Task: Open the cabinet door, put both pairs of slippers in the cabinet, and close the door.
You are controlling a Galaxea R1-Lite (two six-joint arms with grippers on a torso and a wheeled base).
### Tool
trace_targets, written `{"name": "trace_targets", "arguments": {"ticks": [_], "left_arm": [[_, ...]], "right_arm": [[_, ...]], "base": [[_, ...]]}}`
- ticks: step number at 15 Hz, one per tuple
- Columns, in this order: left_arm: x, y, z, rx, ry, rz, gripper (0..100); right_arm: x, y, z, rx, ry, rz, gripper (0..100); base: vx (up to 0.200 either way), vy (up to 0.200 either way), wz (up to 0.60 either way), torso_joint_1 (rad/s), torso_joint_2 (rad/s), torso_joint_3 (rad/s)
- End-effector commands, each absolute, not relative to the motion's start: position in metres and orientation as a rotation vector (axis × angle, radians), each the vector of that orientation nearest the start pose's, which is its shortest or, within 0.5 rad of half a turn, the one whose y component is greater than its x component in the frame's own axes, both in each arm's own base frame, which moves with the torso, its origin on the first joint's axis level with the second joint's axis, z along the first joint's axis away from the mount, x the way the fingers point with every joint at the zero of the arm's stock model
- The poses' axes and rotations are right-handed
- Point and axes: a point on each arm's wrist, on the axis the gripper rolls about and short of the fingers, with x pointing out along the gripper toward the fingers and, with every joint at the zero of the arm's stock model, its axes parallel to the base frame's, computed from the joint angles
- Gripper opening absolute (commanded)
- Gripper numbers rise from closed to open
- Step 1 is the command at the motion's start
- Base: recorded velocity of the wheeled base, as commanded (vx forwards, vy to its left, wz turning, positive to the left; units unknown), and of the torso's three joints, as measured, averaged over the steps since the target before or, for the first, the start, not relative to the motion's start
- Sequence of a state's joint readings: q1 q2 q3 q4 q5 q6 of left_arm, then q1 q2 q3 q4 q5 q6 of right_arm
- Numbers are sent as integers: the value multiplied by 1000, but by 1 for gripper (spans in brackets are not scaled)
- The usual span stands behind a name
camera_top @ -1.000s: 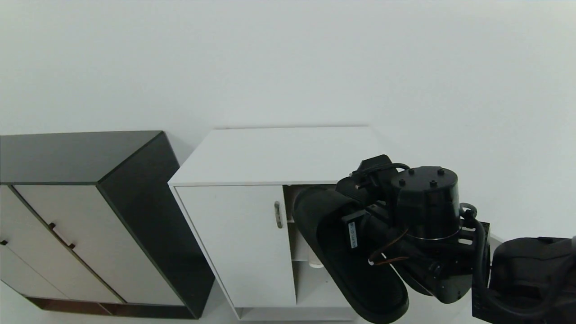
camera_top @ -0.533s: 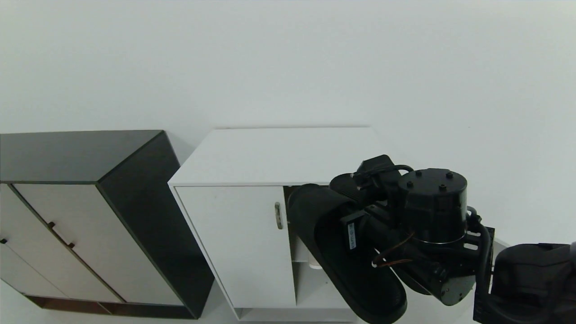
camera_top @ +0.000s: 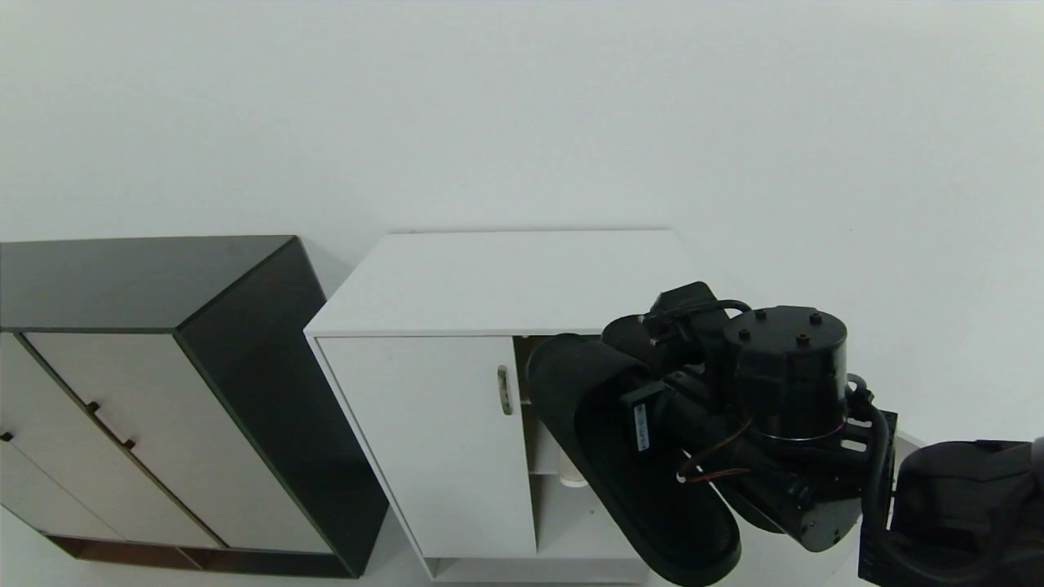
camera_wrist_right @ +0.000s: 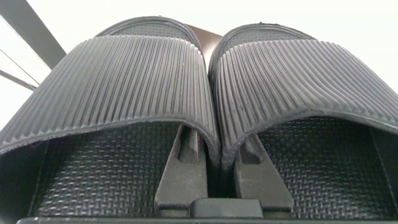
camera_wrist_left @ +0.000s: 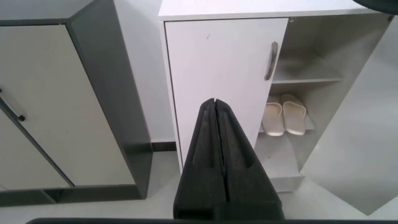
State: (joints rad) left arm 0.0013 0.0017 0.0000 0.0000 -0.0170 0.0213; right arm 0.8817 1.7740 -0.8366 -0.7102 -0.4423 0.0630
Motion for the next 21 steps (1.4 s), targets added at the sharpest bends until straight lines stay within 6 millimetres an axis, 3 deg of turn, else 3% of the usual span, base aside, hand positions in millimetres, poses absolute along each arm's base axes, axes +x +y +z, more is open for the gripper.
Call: {"name": "trace_targets", "arguments": {"ticks": [1,21], "left_arm": [[-23,0,76,21,1,-15,0],[-23,0,75,20,3,-15,0]], "right_arm": [[213,243,171,-87,204,432,0],[212,243,169,-93,203,440,0]], "base": [[0,0,0,-139,305,198],[0,0,0,-185,501,312]]}}
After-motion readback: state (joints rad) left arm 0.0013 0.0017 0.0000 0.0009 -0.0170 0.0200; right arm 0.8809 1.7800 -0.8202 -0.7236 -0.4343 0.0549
